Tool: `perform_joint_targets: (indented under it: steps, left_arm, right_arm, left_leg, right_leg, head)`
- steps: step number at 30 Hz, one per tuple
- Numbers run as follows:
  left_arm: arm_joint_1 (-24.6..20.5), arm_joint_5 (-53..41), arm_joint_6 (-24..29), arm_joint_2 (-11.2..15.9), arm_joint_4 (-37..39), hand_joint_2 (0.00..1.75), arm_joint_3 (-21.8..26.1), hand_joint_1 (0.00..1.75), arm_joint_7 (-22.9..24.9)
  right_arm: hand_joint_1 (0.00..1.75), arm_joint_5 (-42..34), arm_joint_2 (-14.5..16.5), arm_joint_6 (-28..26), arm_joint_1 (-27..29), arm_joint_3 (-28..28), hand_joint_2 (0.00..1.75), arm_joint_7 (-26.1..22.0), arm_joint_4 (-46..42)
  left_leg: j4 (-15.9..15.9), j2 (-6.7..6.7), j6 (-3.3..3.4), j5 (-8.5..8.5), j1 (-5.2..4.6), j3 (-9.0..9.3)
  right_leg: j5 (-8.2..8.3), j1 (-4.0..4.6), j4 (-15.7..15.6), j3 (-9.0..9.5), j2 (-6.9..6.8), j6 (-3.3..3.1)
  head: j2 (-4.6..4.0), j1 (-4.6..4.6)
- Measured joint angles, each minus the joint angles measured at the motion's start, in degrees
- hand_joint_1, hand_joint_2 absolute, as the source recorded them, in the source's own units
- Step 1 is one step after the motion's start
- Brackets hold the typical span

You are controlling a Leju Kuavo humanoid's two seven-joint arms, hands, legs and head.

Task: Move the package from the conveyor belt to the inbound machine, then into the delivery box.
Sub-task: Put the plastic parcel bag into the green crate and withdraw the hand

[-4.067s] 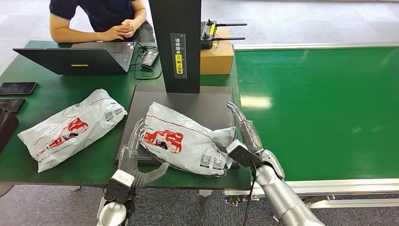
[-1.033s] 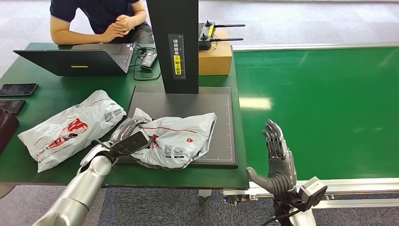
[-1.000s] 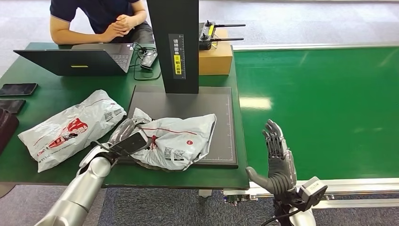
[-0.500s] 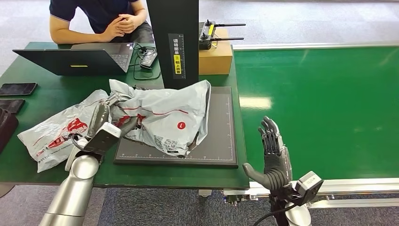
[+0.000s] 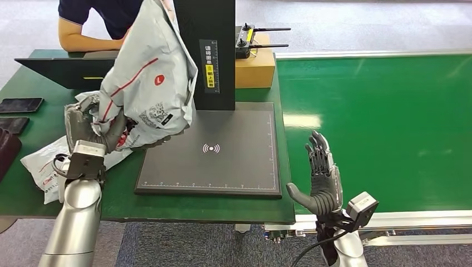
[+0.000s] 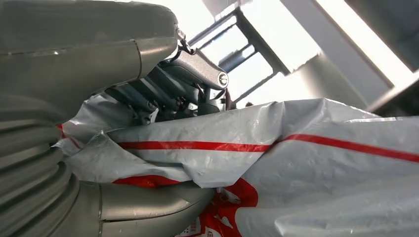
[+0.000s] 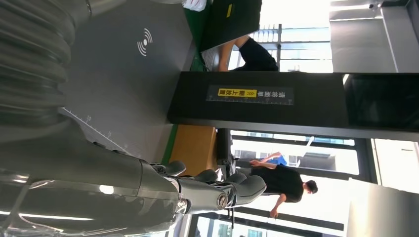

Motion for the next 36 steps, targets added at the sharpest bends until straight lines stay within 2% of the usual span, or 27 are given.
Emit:
perform_joint_targets:
  steps: [4, 10, 11, 13, 14, 15, 17, 19, 21, 23, 26, 29, 36]
  left_arm:
    - [-3.9, -0.3, 7.0, 0.1, 2.1, 1.75, 2.4, 1.75, 1.6]
    - [-13.3, -0.4, 14.7, 2.0, 11.6, 1.75, 7.2, 1.63, 5.0]
    - [-15.0, -1.0, 16.0, 2.5, 13.8, 1.75, 8.2, 1.29, 6.0]
    - [-18.0, -3.8, 18.6, 3.7, 18.1, 1.75, 11.2, 0.44, 8.0]
    - [-19.4, -6.2, 19.5, 4.3, 20.0, 1.75, 13.2, 0.07, 9.1]
    - [-21.0, -9.2, 20.0, 4.9, 22.0, 1.75, 15.5, 0.00, 10.5]
    - [-24.4, -15.8, 20.3, 6.5, 26.7, 1.75, 20.5, 0.00, 15.0]
    - [-27.8, -21.4, 19.9, 8.7, 32.3, 1.75, 25.0, 0.00, 21.7]
    - [-30.4, -25.2, 19.0, 11.0, 37.8, 1.75, 27.5, 0.00, 28.2]
    - [-31.8, -27.8, 18.7, 12.7, 42.0, 1.75, 28.6, 0.00, 31.8]
    - [-32.5, -29.3, 19.6, 13.7, 45.8, 1.75, 29.2, 0.00, 32.5]
    - [-32.5, -29.5, 19.9, 13.7, 48.0, 1.75, 29.5, 0.00, 31.1]
    - [-32.4, -28.6, 19.4, 11.9, 49.6, 1.75, 29.7, 0.00, 26.5]
  right_arm:
    - [0.00, -0.1, 0.0, -1.3, 0.1, 0.3, 1.75, 0.0, 0.0]
    - [0.00, -0.3, 0.0, -1.9, 0.1, 0.8, 1.75, 0.0, 0.3]
    - [0.00, -0.4, 0.0, -1.9, 0.0, 1.0, 1.75, 0.0, 0.5]
    - [0.00, -0.5, 0.0, -1.8, -0.1, 1.4, 1.75, 0.0, 0.8]
    - [0.00, -0.5, 0.0, -1.7, -0.1, 1.6, 1.75, 0.0, 0.9]
    - [0.00, -0.4, 0.0, -1.7, -0.3, 1.8, 1.75, 0.0, 1.1]
    - [0.00, 0.0, 0.0, -1.6, -0.6, 2.2, 1.75, 0.0, 1.4]
    - [0.00, 0.3, 0.1, -1.6, -1.0, 2.4, 1.75, 0.0, 1.6]
    - [0.00, 0.5, 0.2, -1.6, -1.3, 2.5, 1.75, 0.0, 1.8]
    - [0.00, 0.7, 0.3, -1.7, -1.4, 2.5, 1.75, 0.0, 1.8]
    - [0.00, 1.1, 0.3, -1.9, -1.2, 2.5, 1.75, 0.0, 1.8]
    - [0.00, 1.4, 0.3, -2.1, -0.2, 2.5, 1.75, 0.0, 1.2]
    - [0.00, 2.7, 0.6, -2.5, 2.3, 2.4, 1.75, 0.0, -1.3]
  left_leg:
    - [0.0, -0.01, 0.00, 0.01, 0.00, -0.02]
    - [0.0, -0.02, -0.01, 0.07, 0.04, -0.04]
    - [0.0, -0.01, -0.01, 0.08, 0.05, -0.05]
    - [0.0, 0.03, -0.02, 0.08, 0.06, -0.06]
    - [0.0, 0.05, -0.02, 0.08, 0.06, -0.07]
    - [0.0, 0.05, -0.03, 0.08, 0.06, -0.08]
    - [0.0, 0.07, -0.03, 0.09, 0.07, -0.09]
    - [0.0, 0.09, -0.05, 0.09, 0.07, -0.08]
    - [0.0, 0.07, -0.07, 0.11, 0.08, -0.09]
    - [0.0, 0.03, -0.08, 0.12, 0.08, -0.10]
    - [0.0, 0.00, -0.08, 0.12, 0.07, -0.11]
    - [0.0, 0.01, -0.07, 0.11, 0.05, -0.12]
    - [0.1, 0.01, -0.03, 0.09, 0.02, -0.15]
  right_leg:
    - [0.01, 0.00, 0.0, -0.01, -0.01, 0.00]
    - [0.04, 0.05, 0.0, -0.01, -0.03, 0.00]
    - [0.05, 0.05, 0.0, -0.01, -0.02, -0.02]
    - [0.07, 0.05, 0.1, -0.03, 0.04, -0.04]
    - [0.07, 0.06, 0.1, -0.05, 0.06, -0.04]
    - [0.06, 0.06, 0.1, -0.07, 0.07, -0.05]
    - [0.05, 0.07, 0.1, -0.10, 0.09, -0.06]
    - [0.05, 0.08, 0.1, -0.13, 0.11, -0.07]
    - [0.03, 0.10, 0.1, -0.14, 0.07, -0.09]
    - [0.02, 0.11, 0.1, -0.13, 0.02, -0.10]
    - [0.02, 0.10, 0.1, -0.11, 0.00, -0.09]
    - [0.02, 0.07, 0.1, -0.12, 0.01, -0.09]
    - [0.03, 0.03, 0.0, -0.13, 0.01, -0.07]
  head:
    - [0.00, -0.01]
    - [0.00, 0.00]
    - [0.00, -0.01]
    - [0.00, -0.01]
    - [0.00, -0.01]
    - [0.00, 0.01]
    - [0.00, 0.01]
    - [0.00, -0.01]
    - [0.00, -0.02]
    - [0.00, -0.02]
    - [0.00, 0.00]
    - [0.00, 0.00]
    - [0.00, 0.00]
